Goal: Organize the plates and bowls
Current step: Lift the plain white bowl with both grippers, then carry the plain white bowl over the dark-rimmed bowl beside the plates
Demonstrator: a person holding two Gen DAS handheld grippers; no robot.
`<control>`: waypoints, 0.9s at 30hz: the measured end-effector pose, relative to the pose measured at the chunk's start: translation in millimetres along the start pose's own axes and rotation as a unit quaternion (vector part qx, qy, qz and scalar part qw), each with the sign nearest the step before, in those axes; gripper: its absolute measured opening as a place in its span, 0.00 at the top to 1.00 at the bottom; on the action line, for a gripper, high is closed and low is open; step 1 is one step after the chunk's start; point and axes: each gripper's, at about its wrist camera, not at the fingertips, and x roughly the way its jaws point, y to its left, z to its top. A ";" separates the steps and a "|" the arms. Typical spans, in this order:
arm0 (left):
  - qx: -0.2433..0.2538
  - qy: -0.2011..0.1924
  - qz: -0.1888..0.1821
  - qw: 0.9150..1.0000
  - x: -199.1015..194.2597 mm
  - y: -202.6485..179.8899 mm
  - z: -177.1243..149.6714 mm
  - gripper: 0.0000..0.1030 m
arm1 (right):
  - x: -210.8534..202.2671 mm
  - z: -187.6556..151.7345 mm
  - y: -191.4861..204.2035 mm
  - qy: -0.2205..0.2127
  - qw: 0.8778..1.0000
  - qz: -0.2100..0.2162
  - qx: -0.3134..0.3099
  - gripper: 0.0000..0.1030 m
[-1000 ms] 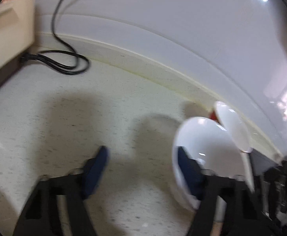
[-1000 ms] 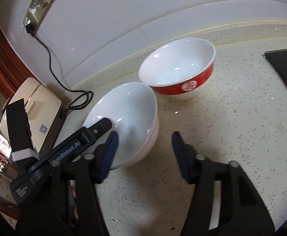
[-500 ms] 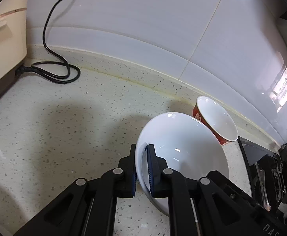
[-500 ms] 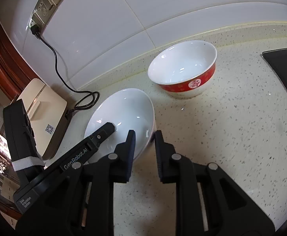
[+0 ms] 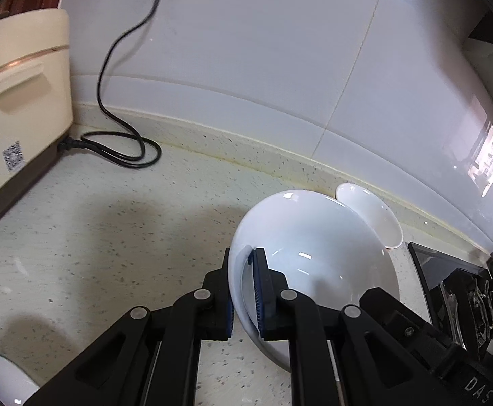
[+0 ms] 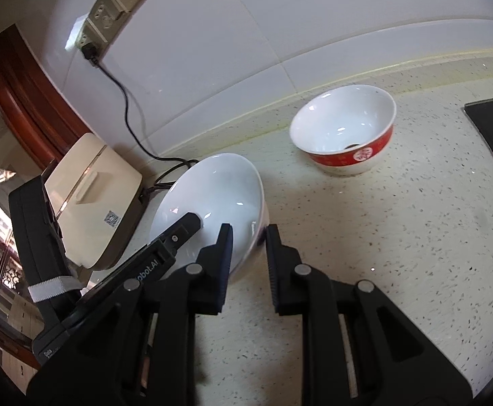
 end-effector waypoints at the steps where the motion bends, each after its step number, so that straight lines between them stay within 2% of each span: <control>1: 0.001 -0.007 0.005 1.000 -5.2 2.0 0.0 0.90 | -0.1 -0.3 3.1 0.002 1.000 0.007 -0.006 0.77; 8: -0.004 -0.040 0.018 0.999 -28.1 15.6 1.6 0.90 | -5.3 -5.1 22.5 0.003 0.999 0.033 -0.039 0.77; 27: -0.034 -0.076 0.037 0.996 -67.7 44.9 -10.1 0.87 | -9.5 -15.8 63.5 0.003 0.991 0.072 -0.110 0.77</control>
